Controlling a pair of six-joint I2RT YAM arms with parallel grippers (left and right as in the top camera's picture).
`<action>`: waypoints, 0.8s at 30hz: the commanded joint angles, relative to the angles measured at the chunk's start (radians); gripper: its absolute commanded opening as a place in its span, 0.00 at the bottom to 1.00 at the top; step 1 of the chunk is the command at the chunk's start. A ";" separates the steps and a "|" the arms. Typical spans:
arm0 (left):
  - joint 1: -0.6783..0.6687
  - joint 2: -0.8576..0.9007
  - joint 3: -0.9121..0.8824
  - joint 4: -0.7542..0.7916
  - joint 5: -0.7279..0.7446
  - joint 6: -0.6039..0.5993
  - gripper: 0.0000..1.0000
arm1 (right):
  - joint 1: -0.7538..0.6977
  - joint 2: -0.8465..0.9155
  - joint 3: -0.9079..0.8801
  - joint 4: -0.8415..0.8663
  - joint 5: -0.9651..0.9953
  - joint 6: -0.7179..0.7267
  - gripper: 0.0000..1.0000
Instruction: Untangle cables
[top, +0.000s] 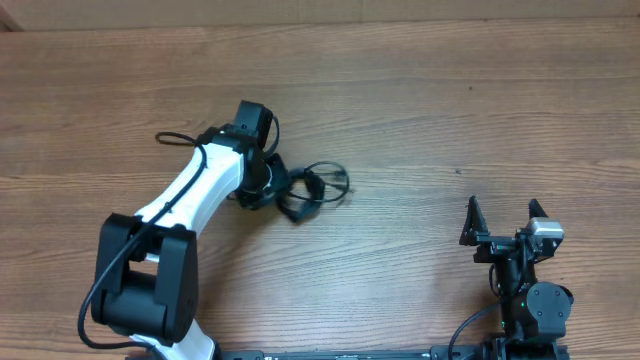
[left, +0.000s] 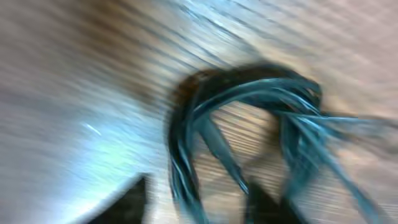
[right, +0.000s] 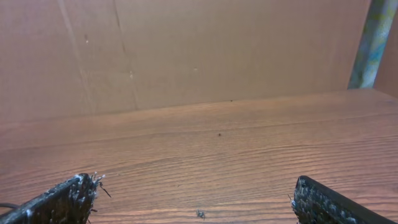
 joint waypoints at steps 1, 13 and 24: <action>-0.007 -0.022 0.021 0.000 0.121 -0.187 0.93 | -0.003 -0.008 -0.011 0.007 0.009 0.002 1.00; -0.034 -0.017 0.020 0.057 -0.254 0.504 0.69 | -0.003 -0.008 -0.011 0.007 0.009 0.002 1.00; -0.050 0.003 0.010 0.090 -0.242 0.526 0.65 | -0.003 -0.008 -0.011 0.007 0.009 0.002 1.00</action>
